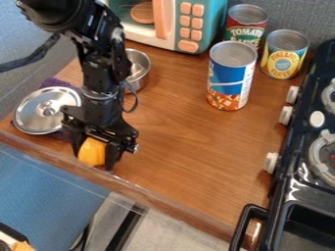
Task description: Put the yellow pumpkin between silver pot and tomato can
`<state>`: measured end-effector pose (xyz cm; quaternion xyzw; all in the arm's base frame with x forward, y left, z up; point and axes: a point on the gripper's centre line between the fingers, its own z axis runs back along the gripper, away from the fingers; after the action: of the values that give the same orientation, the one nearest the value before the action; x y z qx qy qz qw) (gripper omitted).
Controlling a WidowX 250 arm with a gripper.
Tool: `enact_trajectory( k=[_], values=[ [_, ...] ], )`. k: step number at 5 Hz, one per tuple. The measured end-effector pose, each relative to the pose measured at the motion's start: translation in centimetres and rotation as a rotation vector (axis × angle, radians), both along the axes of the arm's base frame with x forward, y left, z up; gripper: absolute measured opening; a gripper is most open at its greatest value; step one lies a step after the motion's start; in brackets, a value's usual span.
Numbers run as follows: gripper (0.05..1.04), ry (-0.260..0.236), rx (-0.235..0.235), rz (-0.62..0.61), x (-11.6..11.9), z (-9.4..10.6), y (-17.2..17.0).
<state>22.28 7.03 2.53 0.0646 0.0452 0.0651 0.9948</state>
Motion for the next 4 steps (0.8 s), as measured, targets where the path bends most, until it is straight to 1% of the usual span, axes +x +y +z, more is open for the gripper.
enact_trajectory(
  k=[1,2,3,4],
  values=[
    [0.615,0.002,-0.012,0.001,0.0,0.0,-0.2],
    [0.615,-0.039,-0.031,-0.03,0.8,1.6,-1.1],
    [0.615,-0.127,-0.076,-0.026,3.3,4.1,-2.4],
    [0.615,-0.166,-0.115,0.004,7.1,4.4,-3.2]
  ],
)
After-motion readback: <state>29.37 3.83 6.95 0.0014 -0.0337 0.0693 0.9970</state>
